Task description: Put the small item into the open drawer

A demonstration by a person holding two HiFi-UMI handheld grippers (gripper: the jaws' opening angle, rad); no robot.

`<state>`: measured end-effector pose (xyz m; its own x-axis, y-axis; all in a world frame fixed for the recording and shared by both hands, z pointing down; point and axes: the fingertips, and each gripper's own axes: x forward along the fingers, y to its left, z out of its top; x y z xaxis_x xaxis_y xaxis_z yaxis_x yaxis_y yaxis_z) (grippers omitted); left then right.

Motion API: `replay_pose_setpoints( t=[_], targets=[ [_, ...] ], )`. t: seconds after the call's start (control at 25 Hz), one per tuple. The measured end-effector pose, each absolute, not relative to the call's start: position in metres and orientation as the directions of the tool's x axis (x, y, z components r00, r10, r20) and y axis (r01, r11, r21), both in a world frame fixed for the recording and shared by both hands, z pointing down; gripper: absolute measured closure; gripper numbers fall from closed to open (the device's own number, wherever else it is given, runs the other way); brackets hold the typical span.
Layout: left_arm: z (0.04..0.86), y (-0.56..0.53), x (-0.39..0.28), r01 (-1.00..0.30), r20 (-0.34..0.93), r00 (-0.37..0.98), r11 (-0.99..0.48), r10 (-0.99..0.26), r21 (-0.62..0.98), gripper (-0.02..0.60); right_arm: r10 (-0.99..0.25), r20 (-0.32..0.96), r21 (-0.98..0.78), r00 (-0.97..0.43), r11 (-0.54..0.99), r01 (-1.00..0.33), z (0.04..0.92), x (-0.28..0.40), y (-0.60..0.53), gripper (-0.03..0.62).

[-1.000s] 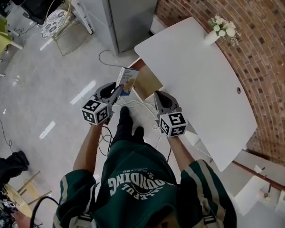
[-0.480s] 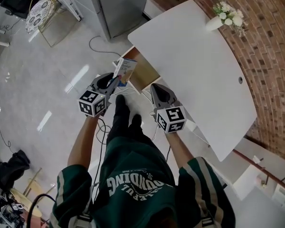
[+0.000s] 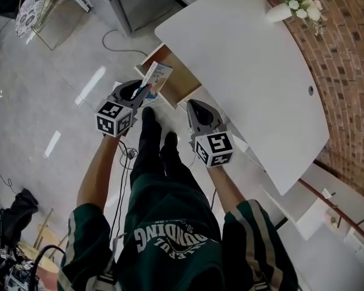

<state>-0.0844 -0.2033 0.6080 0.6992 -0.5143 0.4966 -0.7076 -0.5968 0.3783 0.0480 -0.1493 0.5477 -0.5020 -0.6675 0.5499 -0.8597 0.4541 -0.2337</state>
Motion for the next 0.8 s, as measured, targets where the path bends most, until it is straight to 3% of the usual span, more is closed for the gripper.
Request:
replay_pose_setpoints(
  t=[0.8],
  targets=[
    [0.730,-0.220,-0.019,-0.577,0.577,0.761,-0.718,-0.298,0.390,0.479,-0.664,0.637,-0.272,-0.391,0.281,-0.920,0.606,0.074,-0.112,0.569]
  ],
)
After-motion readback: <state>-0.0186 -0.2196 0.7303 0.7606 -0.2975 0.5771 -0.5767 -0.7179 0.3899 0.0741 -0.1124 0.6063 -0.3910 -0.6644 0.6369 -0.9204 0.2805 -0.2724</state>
